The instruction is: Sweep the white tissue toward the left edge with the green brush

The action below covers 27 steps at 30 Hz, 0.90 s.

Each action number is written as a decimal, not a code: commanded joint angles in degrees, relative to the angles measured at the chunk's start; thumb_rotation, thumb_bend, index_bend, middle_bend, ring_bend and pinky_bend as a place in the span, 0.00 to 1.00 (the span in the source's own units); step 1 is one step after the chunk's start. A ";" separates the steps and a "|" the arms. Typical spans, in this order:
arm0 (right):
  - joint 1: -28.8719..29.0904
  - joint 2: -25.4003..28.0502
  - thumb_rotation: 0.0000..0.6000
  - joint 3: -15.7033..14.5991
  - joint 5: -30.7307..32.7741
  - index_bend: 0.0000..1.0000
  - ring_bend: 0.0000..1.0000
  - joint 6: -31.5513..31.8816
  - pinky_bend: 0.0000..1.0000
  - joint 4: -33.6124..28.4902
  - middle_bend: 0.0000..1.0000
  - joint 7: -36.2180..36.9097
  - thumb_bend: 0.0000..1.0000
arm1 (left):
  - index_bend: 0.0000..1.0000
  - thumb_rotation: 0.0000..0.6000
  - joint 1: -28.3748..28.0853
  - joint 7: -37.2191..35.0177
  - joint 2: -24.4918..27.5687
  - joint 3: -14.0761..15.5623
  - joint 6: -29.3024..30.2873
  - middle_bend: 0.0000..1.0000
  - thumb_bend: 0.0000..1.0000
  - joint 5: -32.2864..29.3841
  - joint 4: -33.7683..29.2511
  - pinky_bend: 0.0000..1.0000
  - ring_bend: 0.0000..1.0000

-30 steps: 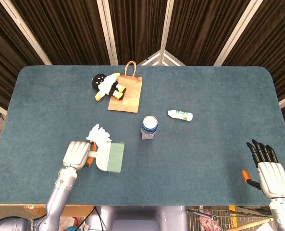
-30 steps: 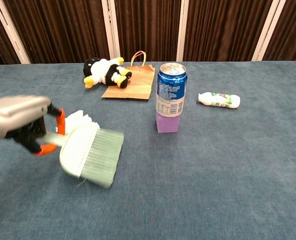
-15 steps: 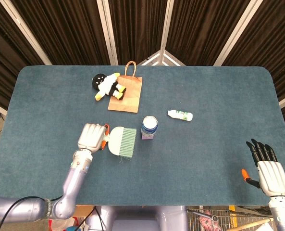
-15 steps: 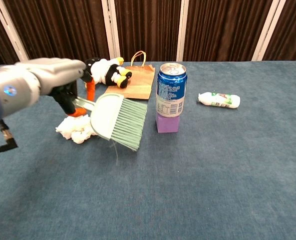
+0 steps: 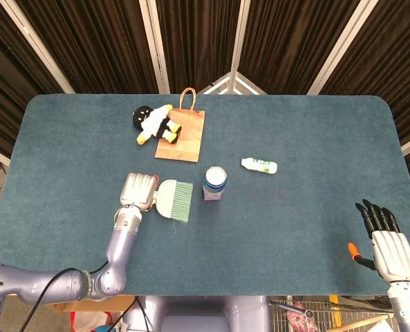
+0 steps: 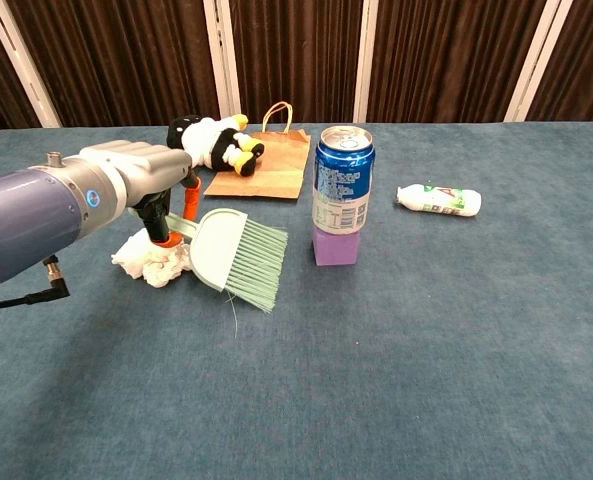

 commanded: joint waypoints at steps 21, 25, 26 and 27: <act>-0.20 -0.16 1.00 -0.10 -1.29 0.00 0.00 1.30 0.04 -0.67 0.00 -1.32 0.36 | 0.80 1.00 10.85 -17.50 25.26 2.76 0.87 1.00 0.74 6.87 -5.33 1.00 1.00; -0.02 -0.39 1.00 -0.06 -1.42 0.00 0.00 1.19 0.04 -0.65 0.00 -1.52 0.36 | 0.80 1.00 10.48 -20.24 25.39 2.02 0.60 1.00 0.74 10.14 -8.66 1.00 1.00; 0.06 -0.45 1.00 -0.05 -1.47 0.00 0.00 1.11 0.04 -0.60 0.00 -1.57 0.36 | 0.80 1.00 10.08 -20.45 24.79 2.19 0.45 1.00 0.74 11.30 -9.91 1.00 1.00; 0.11 -0.49 1.00 -0.04 -1.47 0.00 0.00 1.04 0.04 -0.57 0.00 -1.53 0.36 | 0.80 1.00 9.86 -20.36 24.33 2.39 0.53 1.00 0.74 11.85 -10.46 1.00 1.00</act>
